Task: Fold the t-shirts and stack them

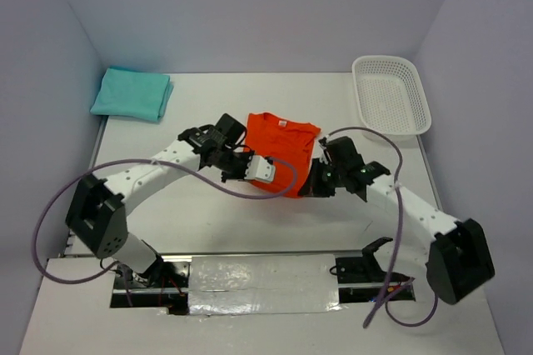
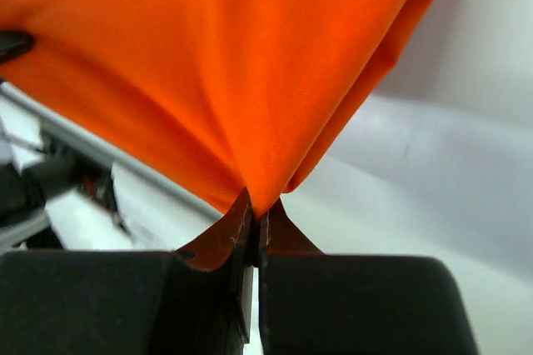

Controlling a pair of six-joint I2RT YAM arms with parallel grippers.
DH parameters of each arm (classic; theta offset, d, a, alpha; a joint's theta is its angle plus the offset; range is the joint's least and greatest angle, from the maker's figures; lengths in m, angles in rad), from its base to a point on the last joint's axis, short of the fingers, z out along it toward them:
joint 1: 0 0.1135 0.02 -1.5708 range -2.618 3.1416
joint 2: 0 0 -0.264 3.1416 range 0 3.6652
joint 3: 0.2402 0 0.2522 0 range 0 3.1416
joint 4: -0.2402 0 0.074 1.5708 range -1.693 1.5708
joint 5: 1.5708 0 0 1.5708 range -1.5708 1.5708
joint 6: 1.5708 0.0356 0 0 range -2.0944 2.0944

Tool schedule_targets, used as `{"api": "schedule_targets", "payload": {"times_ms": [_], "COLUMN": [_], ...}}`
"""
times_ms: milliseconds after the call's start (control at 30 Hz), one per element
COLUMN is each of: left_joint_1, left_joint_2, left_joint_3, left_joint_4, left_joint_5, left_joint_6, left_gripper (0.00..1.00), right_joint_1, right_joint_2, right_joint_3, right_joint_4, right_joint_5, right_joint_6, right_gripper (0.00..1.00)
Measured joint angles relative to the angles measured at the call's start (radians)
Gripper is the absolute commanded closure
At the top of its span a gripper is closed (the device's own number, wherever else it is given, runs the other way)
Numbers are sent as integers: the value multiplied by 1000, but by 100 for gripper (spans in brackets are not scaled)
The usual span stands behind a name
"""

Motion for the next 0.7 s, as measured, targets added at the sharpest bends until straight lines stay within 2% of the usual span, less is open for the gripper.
{"api": "schedule_targets", "payload": {"times_ms": [133, 233, 333, 467, 600, 700], "left_joint_1": [-48, -63, -60, -26, 72, 141], "left_joint_2": [-126, -163, -145, -72, 55, 153], "left_joint_3": [-11, 14, 100, 242, 351, 387], "left_joint_4": [-106, -185, -238, -272, -267, -241], "left_joint_5": [60, 114, 139, 141, 158, 173], "left_joint_6": [-79, -141, -200, -271, -320, -349], "left_gripper": [100, 100, 100, 100, 100, 100], "right_joint_1": [33, 38, 37, -11, -116, -150], "right_joint_2": [-210, -340, -366, -233, -5, 137], "right_joint_3": [-68, -63, 6, 142, 257, 335], "right_joint_4": [-106, -197, -283, -336, -301, -272], "right_joint_5": [-33, -59, -64, -50, -63, -83], "right_joint_6": [37, 51, 42, -6, -59, -85], "right_gripper": [100, 100, 100, 100, 100, 100]}}
